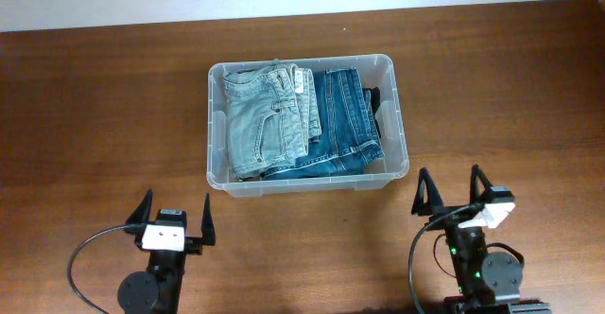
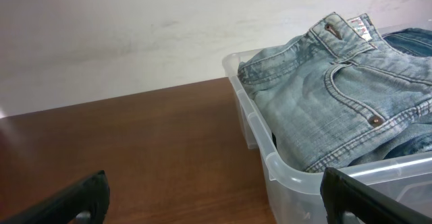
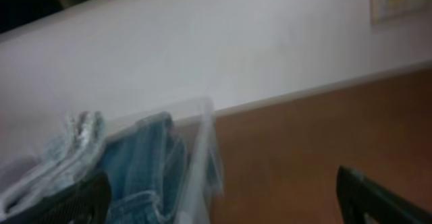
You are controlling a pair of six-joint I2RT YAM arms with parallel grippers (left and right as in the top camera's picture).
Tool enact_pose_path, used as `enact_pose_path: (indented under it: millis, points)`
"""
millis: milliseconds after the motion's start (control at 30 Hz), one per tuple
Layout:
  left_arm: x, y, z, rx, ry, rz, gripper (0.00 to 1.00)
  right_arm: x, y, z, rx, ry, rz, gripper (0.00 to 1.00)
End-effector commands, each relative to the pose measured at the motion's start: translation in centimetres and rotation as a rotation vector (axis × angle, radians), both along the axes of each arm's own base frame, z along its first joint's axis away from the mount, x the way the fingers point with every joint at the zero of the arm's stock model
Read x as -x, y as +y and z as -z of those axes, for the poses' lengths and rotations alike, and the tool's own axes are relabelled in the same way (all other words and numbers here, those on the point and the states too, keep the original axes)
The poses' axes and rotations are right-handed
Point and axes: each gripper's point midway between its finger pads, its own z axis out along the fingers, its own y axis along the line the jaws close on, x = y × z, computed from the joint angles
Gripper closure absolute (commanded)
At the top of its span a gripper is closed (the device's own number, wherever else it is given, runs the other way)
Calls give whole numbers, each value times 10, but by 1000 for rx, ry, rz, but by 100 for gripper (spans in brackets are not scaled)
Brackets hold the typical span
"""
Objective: Pack container
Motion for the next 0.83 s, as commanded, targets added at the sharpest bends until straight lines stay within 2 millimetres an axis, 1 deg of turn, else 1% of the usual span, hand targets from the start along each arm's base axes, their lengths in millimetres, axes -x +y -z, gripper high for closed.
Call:
enact_pose_path:
  millis: [0, 100, 800]
  points:
    - [0, 2, 0, -20, -3, -7, 1, 1, 1, 23, 5, 89, 0, 2]
    - [0, 2, 0, -20, -3, -7, 1, 1, 0, 27, 5, 104, 3, 2]
    - [0, 2, 0, -20, -3, -7, 1, 1, 0, 27, 5, 104, 3, 2]
